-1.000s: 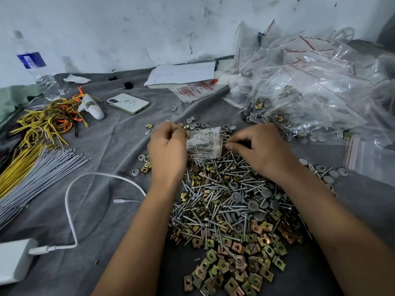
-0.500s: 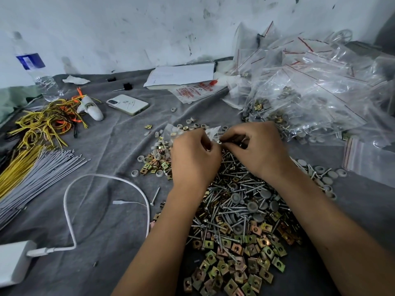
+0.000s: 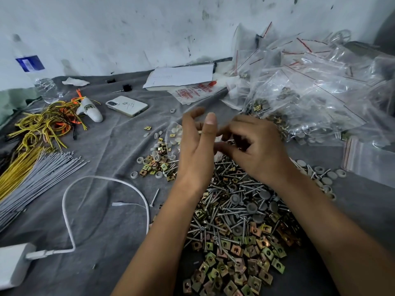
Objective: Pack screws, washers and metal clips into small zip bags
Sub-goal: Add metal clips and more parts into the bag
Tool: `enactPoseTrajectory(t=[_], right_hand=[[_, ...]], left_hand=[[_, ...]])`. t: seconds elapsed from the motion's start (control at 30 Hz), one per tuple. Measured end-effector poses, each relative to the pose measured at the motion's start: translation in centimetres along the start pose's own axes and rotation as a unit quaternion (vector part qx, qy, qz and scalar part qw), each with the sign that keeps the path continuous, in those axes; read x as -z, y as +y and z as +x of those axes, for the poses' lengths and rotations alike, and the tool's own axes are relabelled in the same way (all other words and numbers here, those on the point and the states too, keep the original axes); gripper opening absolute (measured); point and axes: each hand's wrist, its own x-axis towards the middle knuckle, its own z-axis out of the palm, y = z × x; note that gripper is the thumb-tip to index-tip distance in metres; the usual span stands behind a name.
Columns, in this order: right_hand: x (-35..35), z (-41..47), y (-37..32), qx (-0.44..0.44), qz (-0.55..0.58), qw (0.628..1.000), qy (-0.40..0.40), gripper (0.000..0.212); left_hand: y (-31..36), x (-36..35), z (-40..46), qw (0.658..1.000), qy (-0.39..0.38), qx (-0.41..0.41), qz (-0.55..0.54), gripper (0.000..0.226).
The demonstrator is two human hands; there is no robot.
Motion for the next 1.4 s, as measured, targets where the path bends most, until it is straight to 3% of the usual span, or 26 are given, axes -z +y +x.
enactPoseTrajectory(t=[0.1, 0.3, 0.47, 0.53, 0.7, 0.8, 0.87, 0.9, 1.03, 1.1, 1.17, 1.27, 1.33, 1.4], right_hand=[[-0.7, 0.0, 0.2, 0.026, -0.022, 0.999, -0.031, 0.026], [-0.4, 0.1, 0.8, 0.019, -0.036, 0.999, -0.006, 0.018], [0.2, 0.1, 0.6, -0.020, -0.026, 0.999, -0.012, 0.016], [0.2, 0.2, 0.3, -0.027, 0.001, 1.000, 0.016, 0.011], [0.1, 0.4, 0.0, -0.045, 0.014, 0.999, 0.009, 0.042], [0.1, 0.2, 0.2, -0.027, -0.001, 1.000, -0.006, 0.015], [0.1, 0.2, 0.3, -0.008, -0.004, 1.000, -0.004, 0.012], [0.0, 0.1, 0.2, -0.002, -0.004, 1.000, 0.001, 0.014], [-0.1, 0.2, -0.2, -0.008, -0.007, 1.000, 0.024, 0.034], [0.0, 0.2, -0.4, -0.022, -0.003, 0.999, 0.032, 0.035], [0.1, 0.2, -0.4, -0.045, 0.005, 0.998, 0.035, 0.028], [0.2, 0.3, -0.3, -0.090, 0.026, 0.995, 0.044, 0.011], [0.4, 0.3, 0.0, -0.120, 0.044, 0.990, 0.061, 0.007], [0.4, 0.4, 0.3, -0.156, 0.053, 0.983, 0.075, 0.006]], left_hand=[[-0.1, -0.3, -0.3, 0.998, -0.045, 0.018, -0.034, 0.073], [0.4, 0.1, -0.1, 0.989, -0.095, 0.036, -0.110, 0.106], [0.7, 0.0, -0.3, 0.977, -0.137, 0.052, -0.153, 0.079], [0.9, -0.1, -0.4, 0.972, -0.162, 0.048, -0.164, 0.086], [1.9, -0.3, -0.9, 0.971, -0.160, 0.031, -0.176, 0.112], [1.9, -0.1, -0.8, 0.968, -0.173, 0.036, -0.177, 0.093], [1.6, 0.0, -0.7, 0.965, -0.177, 0.034, -0.192, 0.073], [1.6, 0.0, -0.7, 0.964, -0.176, 0.032, -0.197, 0.072], [2.5, -0.2, -1.0, 0.965, -0.175, 0.017, -0.194, 0.108], [2.4, -0.1, -1.0, 0.968, -0.171, 0.014, -0.184, 0.105], [2.0, 0.2, -0.9, 0.971, -0.176, 0.003, -0.163, 0.086], [1.6, 0.5, -0.7, 0.989, -0.119, -0.058, -0.067, 0.053], [1.3, 0.6, -0.4, 0.995, -0.003, -0.100, 0.017, 0.047], [0.7, 0.9, -0.1, 0.973, 0.128, -0.122, 0.150, 0.036]])
